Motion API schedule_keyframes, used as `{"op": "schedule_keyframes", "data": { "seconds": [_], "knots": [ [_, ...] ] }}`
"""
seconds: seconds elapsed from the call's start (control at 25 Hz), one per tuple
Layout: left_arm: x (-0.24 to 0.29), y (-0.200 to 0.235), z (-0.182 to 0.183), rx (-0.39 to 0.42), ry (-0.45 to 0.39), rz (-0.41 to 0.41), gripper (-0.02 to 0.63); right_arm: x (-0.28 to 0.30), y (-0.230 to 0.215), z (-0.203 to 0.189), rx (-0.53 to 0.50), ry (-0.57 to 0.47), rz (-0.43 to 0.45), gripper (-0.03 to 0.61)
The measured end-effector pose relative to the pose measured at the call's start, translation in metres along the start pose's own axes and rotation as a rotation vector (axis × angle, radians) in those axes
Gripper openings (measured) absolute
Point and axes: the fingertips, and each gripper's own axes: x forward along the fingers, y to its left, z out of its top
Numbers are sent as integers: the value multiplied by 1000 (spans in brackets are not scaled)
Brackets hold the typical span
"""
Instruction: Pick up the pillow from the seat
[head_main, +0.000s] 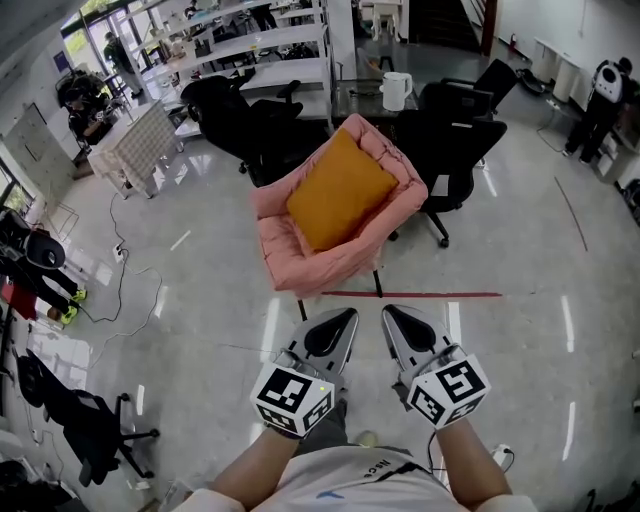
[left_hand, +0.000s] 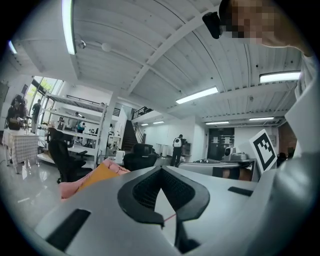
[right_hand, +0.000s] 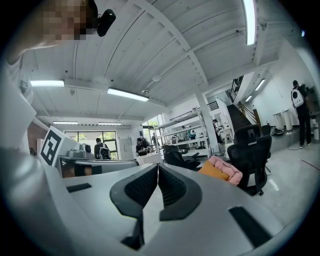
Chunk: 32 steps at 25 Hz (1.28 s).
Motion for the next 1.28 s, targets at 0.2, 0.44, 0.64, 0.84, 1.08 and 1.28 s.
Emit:
{"op": "schedule_keyframes", "data": {
  "seconds": [0.2, 0.44, 0.64, 0.84, 1.08, 1.28],
  "knots": [
    [39, 63, 5, -9, 10, -11, 11, 67, -26, 3, 3, 13, -13, 17],
    [77, 146, 20, -14, 20, -31, 11, 153, -49, 14, 9, 24, -31, 17],
    [101, 201, 30, -10, 14, -43, 11, 210, -61, 22, -16, 34, -31, 18],
    [113, 235, 37, -10, 8, -50, 11, 248, -64, 29, -45, 52, -27, 18],
    [140, 269, 47, -3, 3, -35, 11, 290, -83, 37, -60, 57, 6, 18],
    [179, 304, 43, 4, 10, -13, 11, 336, -123, 34, -49, 65, 29, 18]
  ]
}}
